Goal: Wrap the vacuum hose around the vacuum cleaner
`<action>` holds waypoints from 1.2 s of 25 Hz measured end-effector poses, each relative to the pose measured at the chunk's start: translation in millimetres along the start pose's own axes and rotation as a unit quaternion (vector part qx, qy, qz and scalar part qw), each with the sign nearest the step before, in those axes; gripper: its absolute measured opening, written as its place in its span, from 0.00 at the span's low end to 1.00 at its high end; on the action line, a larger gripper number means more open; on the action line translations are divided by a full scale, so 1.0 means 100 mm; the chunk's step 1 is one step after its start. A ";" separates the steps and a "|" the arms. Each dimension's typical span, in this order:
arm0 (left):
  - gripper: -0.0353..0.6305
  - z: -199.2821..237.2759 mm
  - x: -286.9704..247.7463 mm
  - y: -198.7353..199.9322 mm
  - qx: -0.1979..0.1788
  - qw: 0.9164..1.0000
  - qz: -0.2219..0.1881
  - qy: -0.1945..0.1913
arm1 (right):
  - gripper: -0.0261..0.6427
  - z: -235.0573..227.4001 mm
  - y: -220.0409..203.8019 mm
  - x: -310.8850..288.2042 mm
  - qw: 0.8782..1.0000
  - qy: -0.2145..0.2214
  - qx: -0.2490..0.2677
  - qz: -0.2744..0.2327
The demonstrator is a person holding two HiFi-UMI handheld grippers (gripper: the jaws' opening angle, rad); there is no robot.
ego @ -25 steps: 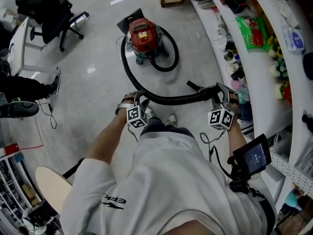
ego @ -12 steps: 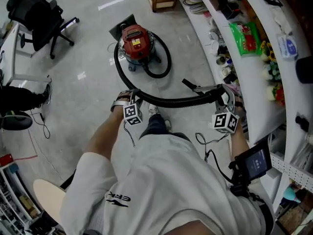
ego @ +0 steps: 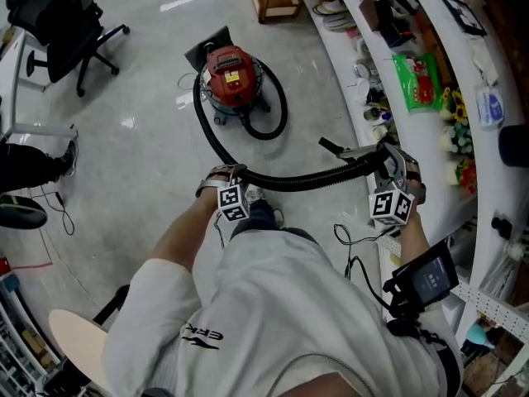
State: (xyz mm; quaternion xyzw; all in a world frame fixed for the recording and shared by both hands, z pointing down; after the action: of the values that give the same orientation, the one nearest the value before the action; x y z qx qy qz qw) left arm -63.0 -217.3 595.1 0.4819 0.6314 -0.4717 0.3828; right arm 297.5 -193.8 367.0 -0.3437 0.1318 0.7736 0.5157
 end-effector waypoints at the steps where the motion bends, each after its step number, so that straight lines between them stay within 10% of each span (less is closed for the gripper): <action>1: 0.32 -0.03 -0.02 0.00 0.000 1.000 -0.001 -0.007 | 0.30 -0.03 0.05 -0.04 1.000 0.002 0.011 -0.002; 16: 0.32 0.14 -0.24 0.41 0.067 0.997 -0.009 -0.042 | 0.30 -0.80 0.58 -1.08 0.991 0.023 0.105 -0.081; 30: 0.32 0.64 -0.75 1.30 0.207 0.977 0.040 -0.024 | 0.30 -1.73 1.03 -2.56 0.949 0.050 0.227 -0.215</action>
State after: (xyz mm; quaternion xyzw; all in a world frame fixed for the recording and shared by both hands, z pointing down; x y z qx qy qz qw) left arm 83.4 -286.2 619.6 0.5643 0.4907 -0.5880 0.3085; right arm 333.3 -516.1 396.6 -0.2757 0.2528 0.5759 0.7269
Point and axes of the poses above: the fingertips, and each gripper's own axes: x backward along the fingers, z to its left, y out of its top, the point moved 8 cm from there along x, backward along the fingers, and after that the axes turned 11 degrees about z, right-handed, at the moved point
